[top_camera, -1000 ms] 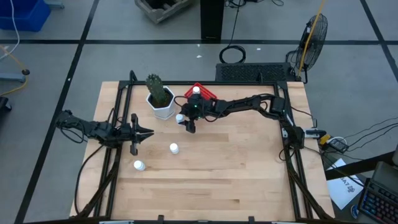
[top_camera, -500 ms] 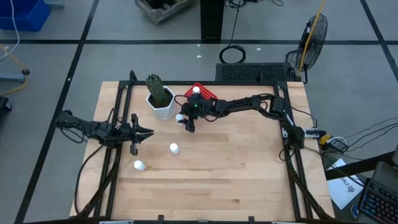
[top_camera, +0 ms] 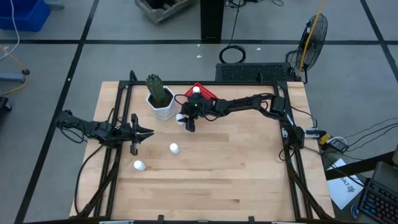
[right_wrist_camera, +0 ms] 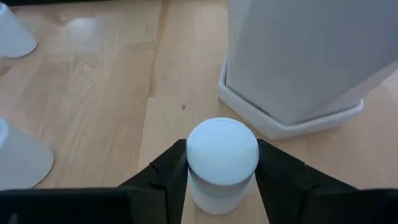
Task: Pick and place pill bottles into a basket
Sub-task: Put the top white pill bottle into the red bin, then put the right white pill bottle into the red bin
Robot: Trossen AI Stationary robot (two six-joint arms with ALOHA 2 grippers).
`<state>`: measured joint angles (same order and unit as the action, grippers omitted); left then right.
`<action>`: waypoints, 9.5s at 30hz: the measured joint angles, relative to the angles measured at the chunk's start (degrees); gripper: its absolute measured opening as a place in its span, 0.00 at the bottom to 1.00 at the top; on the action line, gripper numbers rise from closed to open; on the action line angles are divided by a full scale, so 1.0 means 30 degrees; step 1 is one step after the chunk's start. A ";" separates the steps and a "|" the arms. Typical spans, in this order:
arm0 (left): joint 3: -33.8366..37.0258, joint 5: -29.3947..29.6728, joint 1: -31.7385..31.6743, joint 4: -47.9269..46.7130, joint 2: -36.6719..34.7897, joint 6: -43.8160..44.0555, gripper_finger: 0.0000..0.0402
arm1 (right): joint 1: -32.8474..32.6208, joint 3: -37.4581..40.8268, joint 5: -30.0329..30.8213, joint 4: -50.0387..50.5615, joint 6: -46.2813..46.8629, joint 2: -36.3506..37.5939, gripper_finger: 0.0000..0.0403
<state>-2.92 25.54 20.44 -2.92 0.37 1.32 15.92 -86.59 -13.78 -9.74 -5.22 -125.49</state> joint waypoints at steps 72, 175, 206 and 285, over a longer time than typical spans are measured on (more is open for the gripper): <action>-0.0007 0.0000 -0.0003 0.0002 -0.0004 0.0000 0.14 | 0.5340 0.9318 0.1508 -0.6050 0.1524 0.4833 0.36; -0.0007 0.0000 0.0002 -0.0007 -0.0004 0.0000 0.14 | -0.5859 0.9318 0.3647 -1.0959 0.1727 0.5796 0.68; -0.0007 0.0000 -0.0004 0.0005 -0.0004 0.0000 0.14 | -0.6244 1.0639 0.6084 -0.6645 0.0345 0.8879 0.03; -0.0007 0.0297 -0.0002 0.9184 0.3114 0.1549 0.14 | -0.5442 2.8566 0.8560 -0.5631 0.3009 3.5436 0.01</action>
<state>-2.94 26.43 20.43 24.63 9.72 5.97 -0.40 -0.89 11.90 -26.63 3.81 -19.18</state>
